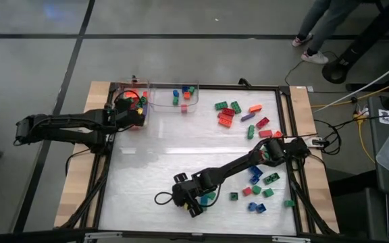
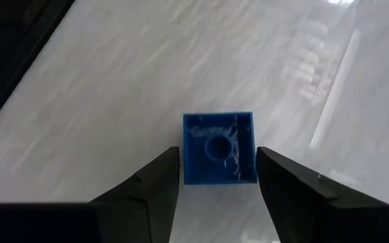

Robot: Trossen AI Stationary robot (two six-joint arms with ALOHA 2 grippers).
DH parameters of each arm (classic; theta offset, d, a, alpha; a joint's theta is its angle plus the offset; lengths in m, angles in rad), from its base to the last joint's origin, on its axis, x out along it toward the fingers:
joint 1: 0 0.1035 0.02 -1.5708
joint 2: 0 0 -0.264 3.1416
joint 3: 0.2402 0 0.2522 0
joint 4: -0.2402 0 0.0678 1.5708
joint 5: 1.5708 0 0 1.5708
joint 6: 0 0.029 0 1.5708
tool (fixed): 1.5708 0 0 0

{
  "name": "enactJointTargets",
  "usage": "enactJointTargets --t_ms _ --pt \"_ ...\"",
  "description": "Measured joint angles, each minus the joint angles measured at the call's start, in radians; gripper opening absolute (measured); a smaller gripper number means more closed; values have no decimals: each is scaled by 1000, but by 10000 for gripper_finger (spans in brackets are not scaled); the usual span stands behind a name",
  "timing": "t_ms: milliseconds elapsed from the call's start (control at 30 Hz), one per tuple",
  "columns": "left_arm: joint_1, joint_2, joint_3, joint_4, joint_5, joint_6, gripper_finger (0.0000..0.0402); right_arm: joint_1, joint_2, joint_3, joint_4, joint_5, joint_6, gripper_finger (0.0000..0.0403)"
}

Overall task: Sort blocks by size
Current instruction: Put the small blue game piece into the right transparent bin

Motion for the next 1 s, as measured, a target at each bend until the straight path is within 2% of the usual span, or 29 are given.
enactJointTargets --t_ms 233,433,500,667,833,1000 --pt "0 0 0 0 0 0 184 0 9 0 15 36 -6 190" --pt "0 0 0 0 1 -13 184 -20 2 50 -9 97 -95 138" --pt "0 0 0 1 16 -13 184 -41 2 89 -47 135 -143 136" --pt "0 0 0 1 117 -16 184 -115 2 191 -143 292 -287 138" --pt "0 0 0 0 203 -12 184 -224 -2 305 -236 457 -383 161" --pt "0 0 0 -2 247 -11 184 -361 -2 391 -283 589 -463 143"
